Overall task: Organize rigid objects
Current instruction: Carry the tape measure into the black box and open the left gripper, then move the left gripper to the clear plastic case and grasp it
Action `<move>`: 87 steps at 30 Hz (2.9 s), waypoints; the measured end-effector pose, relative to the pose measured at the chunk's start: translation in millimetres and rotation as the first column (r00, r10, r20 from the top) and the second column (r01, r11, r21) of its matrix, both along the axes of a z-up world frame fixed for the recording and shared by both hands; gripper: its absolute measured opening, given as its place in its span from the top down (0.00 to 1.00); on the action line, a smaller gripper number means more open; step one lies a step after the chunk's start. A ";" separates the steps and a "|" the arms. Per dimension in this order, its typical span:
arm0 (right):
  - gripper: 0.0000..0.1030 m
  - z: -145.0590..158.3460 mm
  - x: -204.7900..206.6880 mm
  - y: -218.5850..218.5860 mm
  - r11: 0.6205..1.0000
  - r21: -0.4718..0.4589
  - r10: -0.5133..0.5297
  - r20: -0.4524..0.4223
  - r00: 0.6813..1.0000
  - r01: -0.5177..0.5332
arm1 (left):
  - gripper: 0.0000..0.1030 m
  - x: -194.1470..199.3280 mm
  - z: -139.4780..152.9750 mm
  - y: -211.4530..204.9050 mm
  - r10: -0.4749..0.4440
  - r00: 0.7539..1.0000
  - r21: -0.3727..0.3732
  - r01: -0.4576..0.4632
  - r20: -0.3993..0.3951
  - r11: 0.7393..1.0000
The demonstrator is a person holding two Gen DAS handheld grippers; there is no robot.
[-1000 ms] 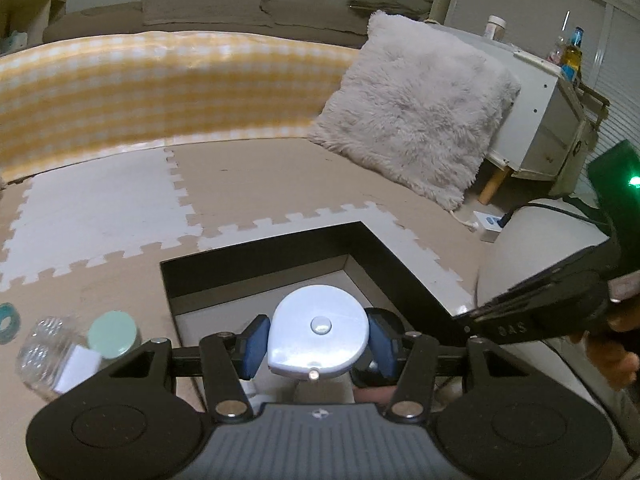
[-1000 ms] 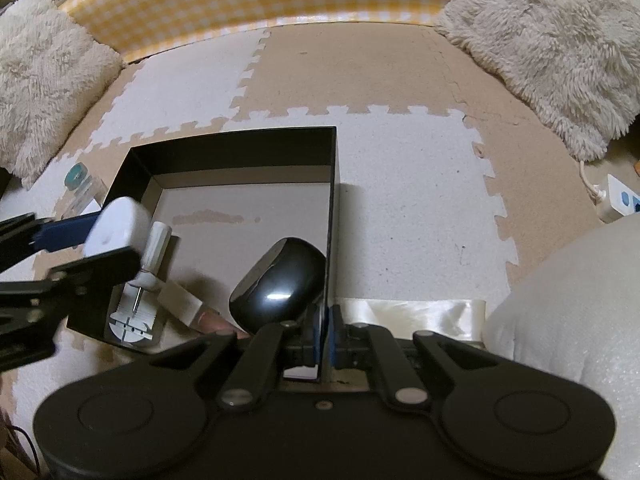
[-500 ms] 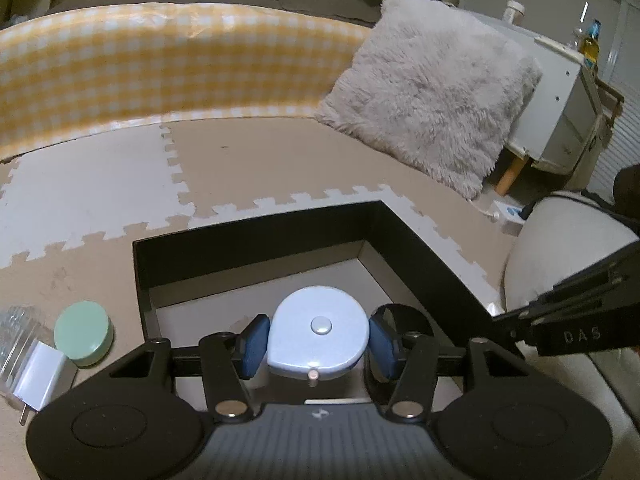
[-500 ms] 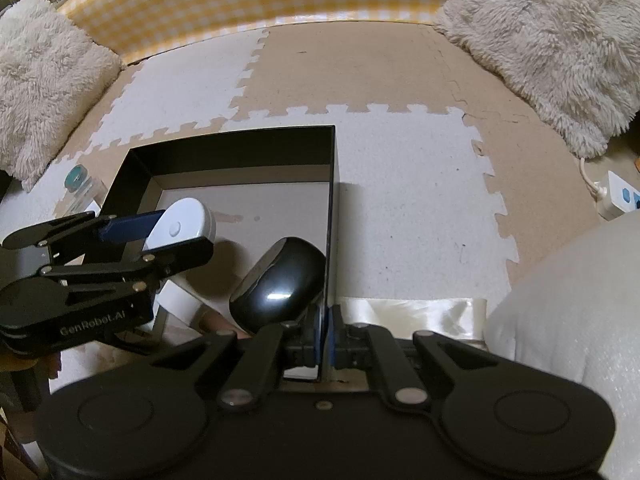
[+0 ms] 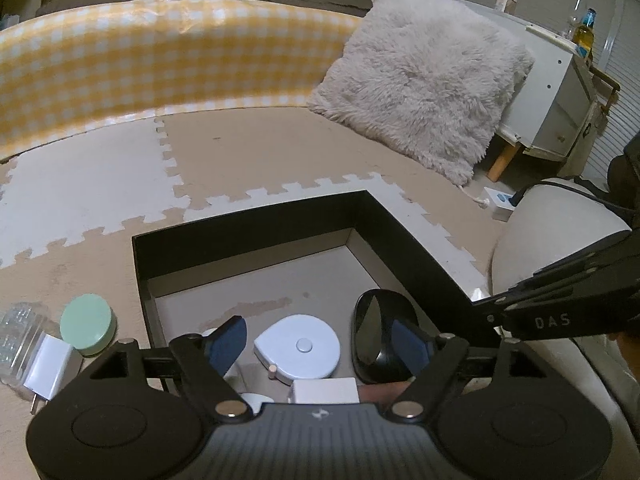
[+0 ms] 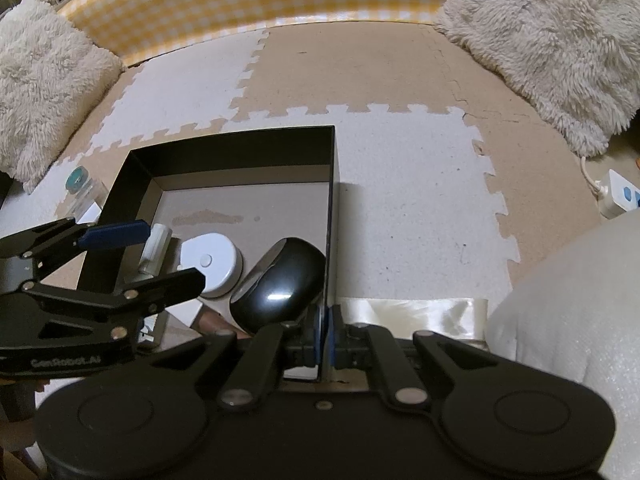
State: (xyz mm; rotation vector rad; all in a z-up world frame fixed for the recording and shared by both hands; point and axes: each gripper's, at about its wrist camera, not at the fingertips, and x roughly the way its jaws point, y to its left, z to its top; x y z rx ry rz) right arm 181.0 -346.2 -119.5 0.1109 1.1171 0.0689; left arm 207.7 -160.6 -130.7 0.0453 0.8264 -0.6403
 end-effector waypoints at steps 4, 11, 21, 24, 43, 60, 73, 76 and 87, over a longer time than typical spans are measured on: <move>0.96 0.1 0.0 -0.1 1.000 0.003 -0.002 0.001 1.000 0.002 | 0.17 -2.9 5.1 -0.4 -0.006 1.000 0.002 0.006 0.001 1.000; 0.96 -0.1 -0.4 -1.0 1.000 0.003 0.001 0.004 1.000 -0.001 | 0.02 -7.0 14.7 0.5 -0.004 1.000 0.002 0.004 0.012 1.000; 0.96 -0.2 -0.6 -0.6 1.000 0.001 0.002 0.005 1.000 -0.002 | 0.00 -2.3 22.9 8.2 0.035 0.999 0.017 -0.035 -0.014 0.999; 0.96 -0.2 -0.5 -0.8 1.000 0.000 0.003 0.005 1.000 -0.003 | 0.00 -0.1 27.9 14.2 0.060 0.998 0.020 -0.060 0.005 0.998; 0.95 -0.2 -0.8 -0.7 1.000 0.001 0.003 0.005 1.000 -0.003 | 0.00 41.0 43.0 119.0 0.378 0.925 -0.063 -0.375 0.047 0.925; 0.95 -0.4 -0.2 0.3 1.000 -0.004 0.007 0.003 1.000 -0.007 | 0.00 55.7 -21.6 183.9 0.609 0.756 -0.128 -0.646 -0.239 0.752; 0.95 -1.1 0.5 2.6 1.000 -0.021 0.019 -0.002 1.000 -0.019 | 0.01 77.8 -36.3 182.1 0.661 0.672 -0.171 -0.733 -0.333 0.658; 0.95 -0.9 0.8 3.2 0.999 -0.025 0.021 -0.003 1.000 -0.021 | 0.01 82.5 -40.7 180.8 0.673 0.660 -0.151 -0.742 -0.335 0.653; 0.95 -1.6 1.2 4.5 0.999 -0.036 0.027 -0.006 1.000 -0.027 | 0.01 101.2 -42.9 165.2 0.705 0.678 -0.075 -0.730 -0.210 0.679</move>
